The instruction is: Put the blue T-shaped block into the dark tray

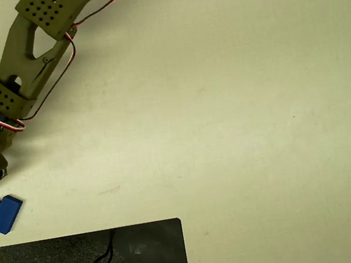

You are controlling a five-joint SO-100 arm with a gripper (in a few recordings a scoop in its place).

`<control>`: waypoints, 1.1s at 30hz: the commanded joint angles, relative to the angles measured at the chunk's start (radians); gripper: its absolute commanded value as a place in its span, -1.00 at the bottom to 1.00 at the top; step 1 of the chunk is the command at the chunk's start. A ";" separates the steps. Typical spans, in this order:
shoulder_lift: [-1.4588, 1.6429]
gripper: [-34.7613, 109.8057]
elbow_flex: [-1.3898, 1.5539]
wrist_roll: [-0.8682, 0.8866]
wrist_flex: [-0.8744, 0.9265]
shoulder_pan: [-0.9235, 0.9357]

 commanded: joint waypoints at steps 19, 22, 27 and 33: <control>0.002 -0.52 -0.008 0.071 -0.087 -0.014; 0.020 -0.52 -0.025 0.100 -0.021 -0.026; 0.044 -0.52 -0.034 0.153 0.032 -0.051; 0.060 -0.52 -0.034 0.193 0.063 -0.077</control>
